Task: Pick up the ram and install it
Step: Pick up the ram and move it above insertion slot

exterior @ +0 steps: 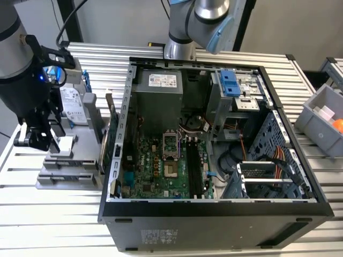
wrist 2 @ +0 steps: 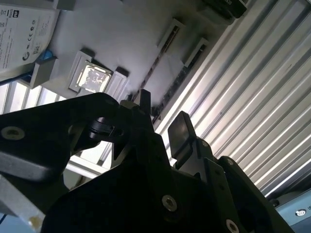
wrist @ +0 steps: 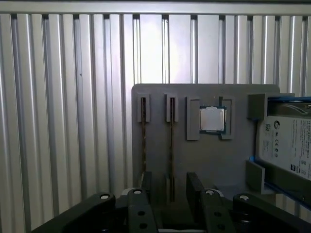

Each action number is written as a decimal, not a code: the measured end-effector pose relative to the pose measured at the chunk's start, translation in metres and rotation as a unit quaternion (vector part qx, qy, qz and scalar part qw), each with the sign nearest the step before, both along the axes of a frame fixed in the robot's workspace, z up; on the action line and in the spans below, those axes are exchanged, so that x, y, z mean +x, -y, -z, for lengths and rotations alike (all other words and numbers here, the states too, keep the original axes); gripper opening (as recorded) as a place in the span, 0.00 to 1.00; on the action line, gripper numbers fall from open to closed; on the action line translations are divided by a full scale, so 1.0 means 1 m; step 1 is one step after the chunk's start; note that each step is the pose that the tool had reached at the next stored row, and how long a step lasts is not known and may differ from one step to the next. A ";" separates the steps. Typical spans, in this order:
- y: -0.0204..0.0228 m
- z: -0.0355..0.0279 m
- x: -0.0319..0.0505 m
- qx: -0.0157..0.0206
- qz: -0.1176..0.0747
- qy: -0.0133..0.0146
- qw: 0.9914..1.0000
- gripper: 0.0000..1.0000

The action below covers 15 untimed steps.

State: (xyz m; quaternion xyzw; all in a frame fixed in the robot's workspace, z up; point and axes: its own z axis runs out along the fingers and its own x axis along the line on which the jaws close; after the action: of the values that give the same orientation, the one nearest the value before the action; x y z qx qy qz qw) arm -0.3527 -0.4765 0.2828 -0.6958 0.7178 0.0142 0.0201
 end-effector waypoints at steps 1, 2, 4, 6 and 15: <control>0.0000 0.0015 0.0000 0.000 0.000 0.000 1.000 1.00; 0.0001 0.0029 0.0000 0.000 0.000 0.000 1.000 1.00; 0.0001 0.0053 0.0000 0.000 0.000 0.000 1.000 1.00; 0.0002 0.0076 0.0000 0.000 0.000 0.000 1.000 1.00; 0.0005 0.0182 0.0000 0.000 0.000 0.000 1.000 1.00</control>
State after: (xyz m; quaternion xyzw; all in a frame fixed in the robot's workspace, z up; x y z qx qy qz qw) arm -0.3527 -0.4770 0.2647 -0.6958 0.7178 0.0142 0.0201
